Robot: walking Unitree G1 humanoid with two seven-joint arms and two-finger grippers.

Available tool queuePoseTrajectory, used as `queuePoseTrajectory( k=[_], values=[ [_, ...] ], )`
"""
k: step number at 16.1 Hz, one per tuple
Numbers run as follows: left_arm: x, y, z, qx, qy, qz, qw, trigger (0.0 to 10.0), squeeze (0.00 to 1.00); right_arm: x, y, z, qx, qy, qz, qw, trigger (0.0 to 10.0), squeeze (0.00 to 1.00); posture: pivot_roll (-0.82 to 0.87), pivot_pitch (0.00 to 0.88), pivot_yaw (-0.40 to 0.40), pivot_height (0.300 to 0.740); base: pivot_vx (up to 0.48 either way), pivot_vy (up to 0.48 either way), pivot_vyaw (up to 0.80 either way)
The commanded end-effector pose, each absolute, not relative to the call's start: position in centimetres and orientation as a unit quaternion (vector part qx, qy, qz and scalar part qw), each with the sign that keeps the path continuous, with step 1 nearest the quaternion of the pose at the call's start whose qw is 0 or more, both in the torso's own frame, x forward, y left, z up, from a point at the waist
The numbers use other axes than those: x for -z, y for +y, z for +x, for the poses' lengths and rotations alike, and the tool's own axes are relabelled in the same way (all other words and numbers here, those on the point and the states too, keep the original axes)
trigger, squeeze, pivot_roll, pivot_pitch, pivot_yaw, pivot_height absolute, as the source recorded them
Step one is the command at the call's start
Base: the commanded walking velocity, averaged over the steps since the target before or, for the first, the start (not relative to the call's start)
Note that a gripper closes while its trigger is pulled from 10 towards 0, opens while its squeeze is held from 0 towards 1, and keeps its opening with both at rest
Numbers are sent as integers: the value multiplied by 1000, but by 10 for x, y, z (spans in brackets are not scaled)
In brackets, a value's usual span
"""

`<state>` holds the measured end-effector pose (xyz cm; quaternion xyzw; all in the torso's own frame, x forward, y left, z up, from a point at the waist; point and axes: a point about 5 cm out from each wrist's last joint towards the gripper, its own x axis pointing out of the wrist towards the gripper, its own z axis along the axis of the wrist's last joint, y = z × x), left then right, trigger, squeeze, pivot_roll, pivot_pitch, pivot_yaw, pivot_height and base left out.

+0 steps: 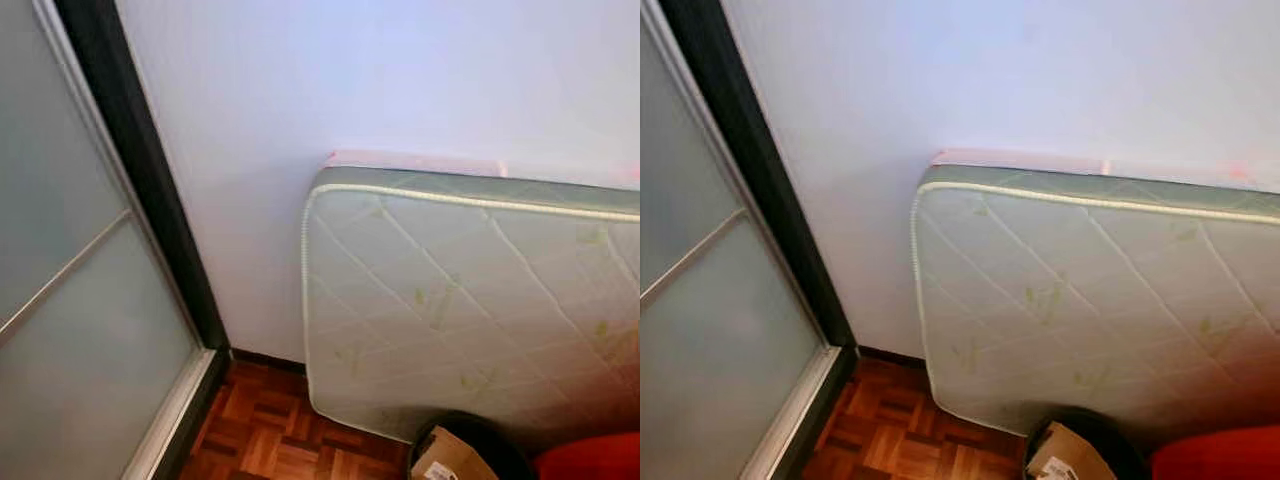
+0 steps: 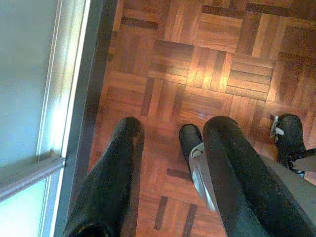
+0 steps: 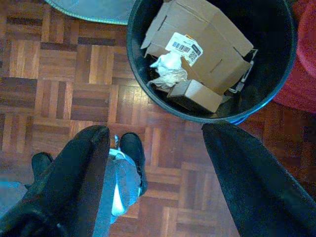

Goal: Clean up the room

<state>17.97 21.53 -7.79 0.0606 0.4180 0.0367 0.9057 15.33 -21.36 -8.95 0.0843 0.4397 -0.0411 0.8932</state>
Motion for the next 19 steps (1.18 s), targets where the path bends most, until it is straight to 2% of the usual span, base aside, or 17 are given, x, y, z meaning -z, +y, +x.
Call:
queuePoseTrajectory(
  k=[1, 5, 9, 16, 19],
  values=[
    [81, 216, 174, -35, 429, 60, 901, 10000, 0, 92, -213, 148, 45, 447, 91, 889, 10000, 0, -1, 77, 9, 740, 0, 0, -700],
    [81, 214, 175, -33, 428, 56, 901, 10000, 0, 92, -214, 148, 46, 448, 90, 888, 10000, 0, 4, 71, 2, 740, 0, 0, -700],
    [79, 219, 176, -41, 424, 45, 904, 10000, 0, 89, -215, 154, 45, 442, 88, 891, 10000, 0, 10, 128, 1, 740, 0, 0, -700],
    [79, 224, 176, -50, 431, 17, 901, 10000, 0, 89, -213, 157, 45, 442, 88, 892, 10000, 0, 0, 161, 13, 740, 0, 0, -699],
    [79, 225, 176, -53, 430, 14, 901, 10000, 0, 89, -213, 156, 45, 443, 89, 891, 10000, 0, 4, 172, 14, 740, 0, -297, -694]
  ],
)
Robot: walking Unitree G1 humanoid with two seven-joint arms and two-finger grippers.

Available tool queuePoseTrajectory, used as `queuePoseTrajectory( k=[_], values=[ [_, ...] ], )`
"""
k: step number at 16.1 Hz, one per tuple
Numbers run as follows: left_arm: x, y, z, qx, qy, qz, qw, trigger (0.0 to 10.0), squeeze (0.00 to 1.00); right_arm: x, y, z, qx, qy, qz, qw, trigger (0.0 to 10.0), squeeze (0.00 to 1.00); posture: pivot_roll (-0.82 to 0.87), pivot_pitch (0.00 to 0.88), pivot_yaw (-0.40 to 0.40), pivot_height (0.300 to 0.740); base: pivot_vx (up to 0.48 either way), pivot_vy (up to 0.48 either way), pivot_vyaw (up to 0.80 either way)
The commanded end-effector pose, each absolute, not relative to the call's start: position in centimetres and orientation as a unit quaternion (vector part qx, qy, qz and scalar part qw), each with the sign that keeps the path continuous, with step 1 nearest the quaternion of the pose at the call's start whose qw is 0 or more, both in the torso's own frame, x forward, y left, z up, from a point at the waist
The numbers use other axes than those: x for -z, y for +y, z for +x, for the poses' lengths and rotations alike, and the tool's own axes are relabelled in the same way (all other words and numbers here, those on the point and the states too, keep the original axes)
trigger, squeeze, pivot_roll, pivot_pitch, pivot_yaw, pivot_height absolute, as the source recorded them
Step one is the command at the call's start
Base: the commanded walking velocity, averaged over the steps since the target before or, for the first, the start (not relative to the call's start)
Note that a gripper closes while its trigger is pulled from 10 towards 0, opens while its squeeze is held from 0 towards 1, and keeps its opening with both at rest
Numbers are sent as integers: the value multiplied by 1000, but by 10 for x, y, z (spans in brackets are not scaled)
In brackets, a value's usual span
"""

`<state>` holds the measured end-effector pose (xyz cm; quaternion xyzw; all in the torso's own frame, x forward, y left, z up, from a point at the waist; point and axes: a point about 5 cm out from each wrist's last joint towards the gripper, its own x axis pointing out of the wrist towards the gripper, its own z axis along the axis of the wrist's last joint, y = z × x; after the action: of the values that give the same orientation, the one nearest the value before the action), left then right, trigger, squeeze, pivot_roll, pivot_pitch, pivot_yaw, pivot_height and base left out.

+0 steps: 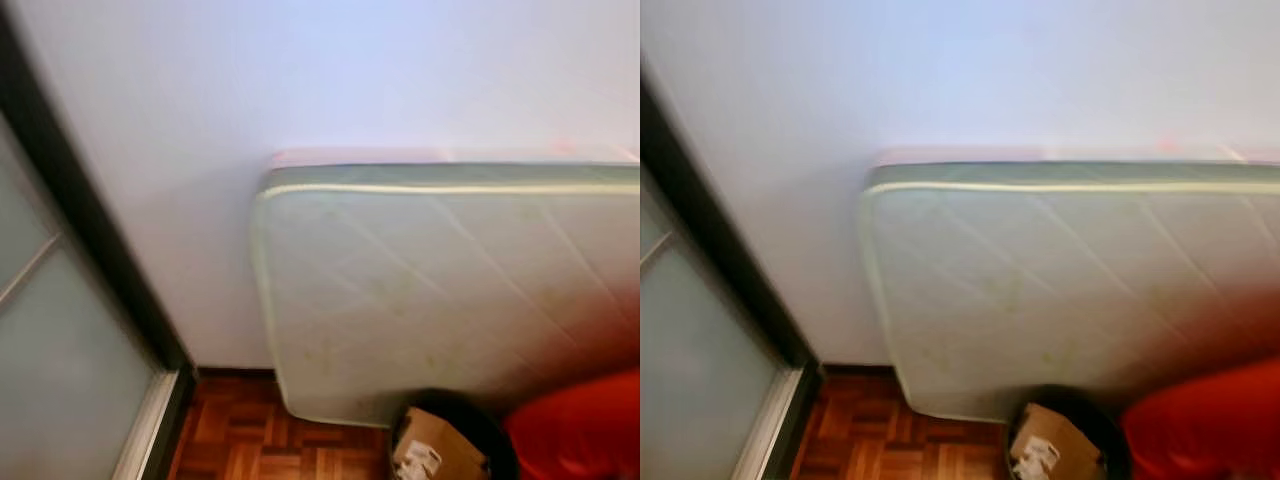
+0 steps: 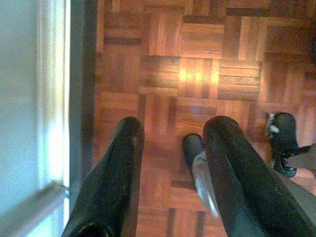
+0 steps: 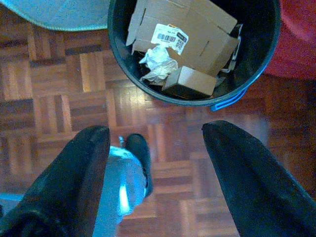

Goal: Clean up the room

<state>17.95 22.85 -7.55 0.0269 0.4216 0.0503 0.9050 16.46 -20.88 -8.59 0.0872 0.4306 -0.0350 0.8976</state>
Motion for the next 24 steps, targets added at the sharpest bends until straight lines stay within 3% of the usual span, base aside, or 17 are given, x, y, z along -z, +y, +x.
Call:
queuePoseTrajectory(
  k=[1, 8, 24],
  values=[
    [79, 225, 175, -54, 430, 12, 901, 10000, 0, 89, -213, 156, 45, 443, 89, 891, 10000, 0, 5, 170, 14, 740, 0, 0, -694],
    [80, 224, 173, -53, 429, 8, 902, 10000, 0, 90, -213, 153, 37, 447, 85, 890, 10000, 0, 8, 141, 11, 740, 0, 0, -697],
    [77, 224, 178, -41, 422, 20, 905, 10000, 0, 89, -213, 157, 38, 444, 84, 891, 10000, 0, 14, 177, 13, 740, 0, 0, -698]
  ],
)
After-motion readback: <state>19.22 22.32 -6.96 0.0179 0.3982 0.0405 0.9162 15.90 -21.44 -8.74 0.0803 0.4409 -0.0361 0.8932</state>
